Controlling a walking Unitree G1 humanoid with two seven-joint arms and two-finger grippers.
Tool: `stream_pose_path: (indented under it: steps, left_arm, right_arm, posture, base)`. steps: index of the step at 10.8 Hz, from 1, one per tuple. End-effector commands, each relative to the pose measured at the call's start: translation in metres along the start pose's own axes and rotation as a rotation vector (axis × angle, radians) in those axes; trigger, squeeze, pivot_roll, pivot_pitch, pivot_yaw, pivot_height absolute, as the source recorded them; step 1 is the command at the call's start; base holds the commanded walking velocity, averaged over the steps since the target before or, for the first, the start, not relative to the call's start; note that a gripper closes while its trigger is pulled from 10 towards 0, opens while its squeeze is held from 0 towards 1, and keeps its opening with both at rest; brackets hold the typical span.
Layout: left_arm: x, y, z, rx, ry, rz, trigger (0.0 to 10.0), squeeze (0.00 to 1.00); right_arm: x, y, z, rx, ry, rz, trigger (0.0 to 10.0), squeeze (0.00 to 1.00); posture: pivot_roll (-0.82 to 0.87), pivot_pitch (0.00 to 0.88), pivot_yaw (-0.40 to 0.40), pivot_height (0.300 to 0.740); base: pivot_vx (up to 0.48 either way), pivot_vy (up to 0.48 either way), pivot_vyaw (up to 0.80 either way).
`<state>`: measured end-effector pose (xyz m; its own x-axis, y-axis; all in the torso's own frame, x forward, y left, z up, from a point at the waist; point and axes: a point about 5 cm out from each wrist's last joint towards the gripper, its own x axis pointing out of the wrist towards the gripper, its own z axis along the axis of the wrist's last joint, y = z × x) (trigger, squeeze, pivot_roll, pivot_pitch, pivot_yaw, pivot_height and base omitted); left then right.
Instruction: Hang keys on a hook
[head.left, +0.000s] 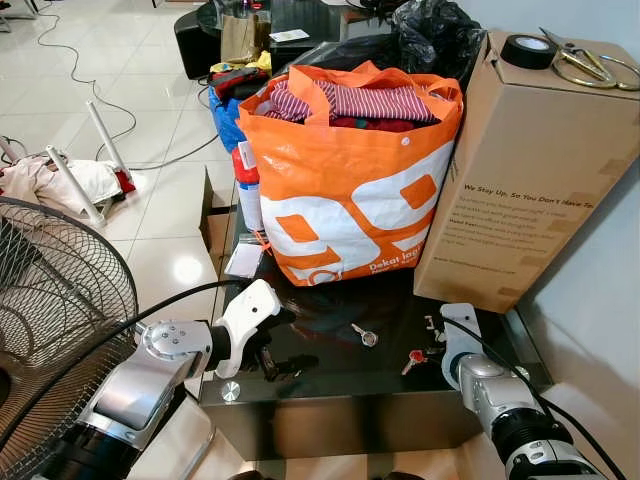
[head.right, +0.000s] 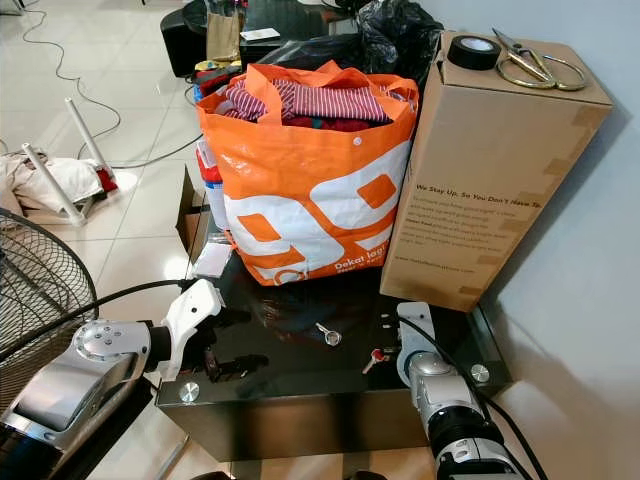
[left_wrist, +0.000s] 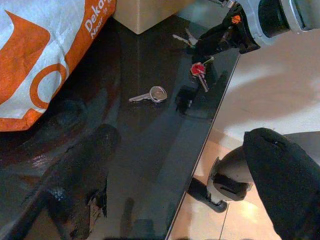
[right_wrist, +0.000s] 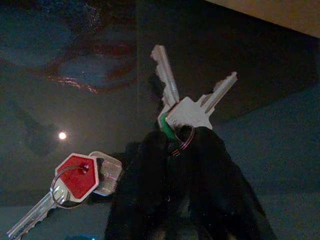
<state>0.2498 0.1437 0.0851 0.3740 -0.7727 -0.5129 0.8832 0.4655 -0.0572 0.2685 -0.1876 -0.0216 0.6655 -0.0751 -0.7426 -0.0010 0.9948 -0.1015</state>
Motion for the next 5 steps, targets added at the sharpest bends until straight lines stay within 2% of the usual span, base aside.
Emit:
stream_pose_path:
  steps: [1, 5]
  left_arm:
    - [-0.0011, 0.0018, 0.0010, 0.017, 0.013, -0.003, 10.0, 0.00]
    - [-0.0017, 0.0025, 0.0015, 0.020, 0.015, -0.002, 10.0, 0.00]
  right_arm:
    - [0.0006, -0.0029, -0.0001, 0.017, 0.008, -0.012, 0.0, 0.00]
    - [0.0009, -0.0048, 0.0011, 0.010, 0.000, -0.018, 0.0, 0.00]
  posture:
    - [-0.03, 0.000, 0.026, 0.740]
    - [-0.03, 0.000, 0.033, 0.740]
  base:
    - [0.000, 0.000, 0.00]
    - [0.000, 0.000, 0.00]
